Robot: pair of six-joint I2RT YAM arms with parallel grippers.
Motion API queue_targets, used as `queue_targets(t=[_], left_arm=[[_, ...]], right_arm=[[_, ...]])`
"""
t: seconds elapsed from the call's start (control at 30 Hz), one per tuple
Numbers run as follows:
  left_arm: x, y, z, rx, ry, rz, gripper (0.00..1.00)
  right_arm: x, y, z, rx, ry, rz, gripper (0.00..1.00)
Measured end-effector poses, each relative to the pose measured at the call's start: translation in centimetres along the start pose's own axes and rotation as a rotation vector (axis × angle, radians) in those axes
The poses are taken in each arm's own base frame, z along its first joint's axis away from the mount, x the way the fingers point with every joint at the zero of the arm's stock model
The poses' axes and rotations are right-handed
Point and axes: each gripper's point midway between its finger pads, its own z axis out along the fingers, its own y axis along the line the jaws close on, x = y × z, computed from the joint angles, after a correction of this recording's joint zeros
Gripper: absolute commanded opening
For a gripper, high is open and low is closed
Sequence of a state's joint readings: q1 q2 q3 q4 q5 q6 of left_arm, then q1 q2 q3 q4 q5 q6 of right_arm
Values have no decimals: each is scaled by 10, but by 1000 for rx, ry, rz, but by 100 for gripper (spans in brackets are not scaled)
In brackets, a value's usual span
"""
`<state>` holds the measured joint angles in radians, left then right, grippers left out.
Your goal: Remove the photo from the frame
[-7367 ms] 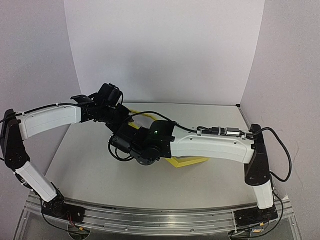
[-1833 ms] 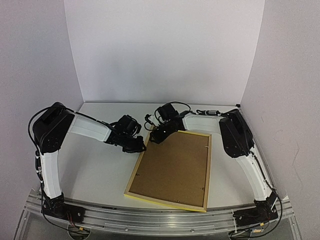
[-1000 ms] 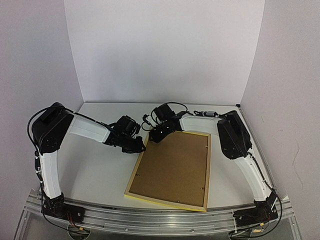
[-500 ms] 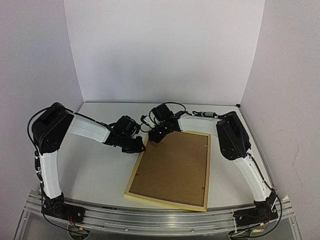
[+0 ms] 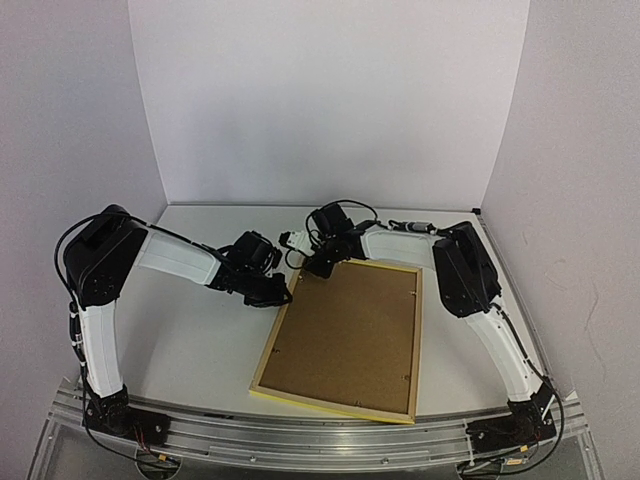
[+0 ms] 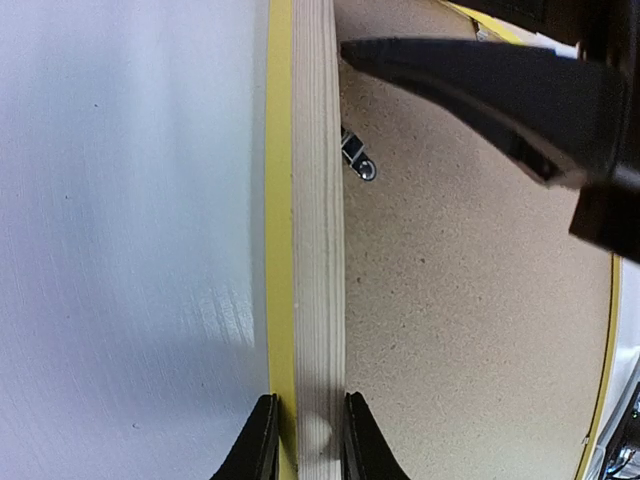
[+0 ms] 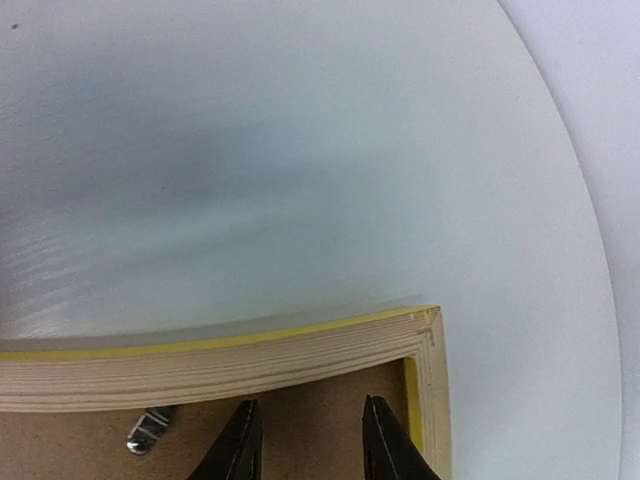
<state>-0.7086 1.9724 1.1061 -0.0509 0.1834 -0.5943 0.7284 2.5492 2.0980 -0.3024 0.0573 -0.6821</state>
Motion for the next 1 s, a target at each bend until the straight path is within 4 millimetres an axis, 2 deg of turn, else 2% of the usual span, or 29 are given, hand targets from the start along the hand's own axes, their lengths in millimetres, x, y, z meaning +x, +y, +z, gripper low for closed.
queue_targets(t=[0.1,0.23,0.33,0.47,0.7,0.83,1.0], left_arm=[[0,-1,0,4,3,0,0],[1,-1,0,7,5,-1,0],[1,-2,0,9,13,-7,0],[1,-3,1,7,21,-15,0],[2,-4,1,12,26,-32,0],[3,-5,1,19,26,-36,0],[4,-5,1,24,23,-40,0]], right_arm=[[7,-18,2,27,-7,-7,32],[11,-21,1,5,-33,35,35],[16,-11,-7,-49,-41,114,38],[19,12,-18,-146,-28,221,40],[8,43,-23,-254,-26,323,40],[-1,50,-24,-266,-21,343,38],[-8,42,-17,-213,-8,378,35]])
